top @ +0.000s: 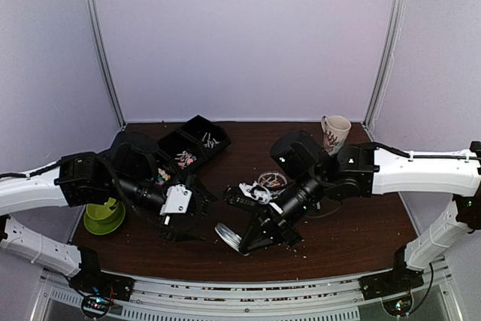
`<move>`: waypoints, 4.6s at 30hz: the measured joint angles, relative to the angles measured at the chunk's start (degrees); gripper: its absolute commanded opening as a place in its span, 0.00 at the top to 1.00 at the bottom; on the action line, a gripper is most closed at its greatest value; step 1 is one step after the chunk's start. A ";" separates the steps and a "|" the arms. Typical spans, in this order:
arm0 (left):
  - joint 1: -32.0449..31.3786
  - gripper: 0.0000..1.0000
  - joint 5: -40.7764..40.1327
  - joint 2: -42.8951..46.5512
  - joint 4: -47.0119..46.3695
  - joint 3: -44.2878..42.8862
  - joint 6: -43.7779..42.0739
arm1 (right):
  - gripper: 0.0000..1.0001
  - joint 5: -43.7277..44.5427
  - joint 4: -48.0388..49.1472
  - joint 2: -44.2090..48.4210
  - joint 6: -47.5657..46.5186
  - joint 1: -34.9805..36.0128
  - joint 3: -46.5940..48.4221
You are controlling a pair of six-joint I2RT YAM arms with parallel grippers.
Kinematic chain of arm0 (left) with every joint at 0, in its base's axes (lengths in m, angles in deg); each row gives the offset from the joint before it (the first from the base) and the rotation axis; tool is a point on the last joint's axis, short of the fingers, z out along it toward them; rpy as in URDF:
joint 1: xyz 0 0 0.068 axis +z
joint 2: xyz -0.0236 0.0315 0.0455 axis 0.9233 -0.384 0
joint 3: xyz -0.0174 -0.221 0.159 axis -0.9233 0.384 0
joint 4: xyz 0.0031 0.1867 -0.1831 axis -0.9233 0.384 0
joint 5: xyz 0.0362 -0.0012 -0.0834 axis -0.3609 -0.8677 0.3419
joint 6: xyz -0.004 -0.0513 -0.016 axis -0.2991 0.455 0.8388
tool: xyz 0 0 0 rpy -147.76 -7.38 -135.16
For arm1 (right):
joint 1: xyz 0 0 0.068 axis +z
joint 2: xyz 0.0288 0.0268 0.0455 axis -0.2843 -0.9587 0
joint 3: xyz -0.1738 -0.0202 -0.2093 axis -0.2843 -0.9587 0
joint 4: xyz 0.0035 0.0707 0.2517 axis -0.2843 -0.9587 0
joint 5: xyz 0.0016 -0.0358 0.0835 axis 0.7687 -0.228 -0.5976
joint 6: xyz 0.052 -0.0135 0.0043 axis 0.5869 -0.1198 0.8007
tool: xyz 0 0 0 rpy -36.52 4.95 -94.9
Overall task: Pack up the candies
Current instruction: Pass from the right arm to the left, then place the box lid at the center of the board.
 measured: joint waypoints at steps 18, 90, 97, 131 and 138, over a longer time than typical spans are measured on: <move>-0.98 0.35 6.58 -2.67 -0.02 -0.35 -2.01 | 1.00 -4.85 0.61 -3.82 0.20 -1.03 0.07; 2.91 0.84 7.87 -22.01 2.27 -8.20 13.11 | 0.00 22.23 -1.84 9.33 6.38 -16.02 -5.09; 7.54 0.85 13.14 -28.72 3.21 -11.28 18.56 | 0.00 30.42 -1.70 11.45 8.92 -17.29 -7.37; 1.88 0.65 -10.54 -33.05 9.22 -13.05 26.47 | 0.00 35.95 2.54 13.84 10.01 -17.81 -13.77; -0.87 0.68 -13.64 -34.21 9.53 -11.23 29.40 | 0.00 36.15 2.49 13.84 10.05 -17.81 -13.77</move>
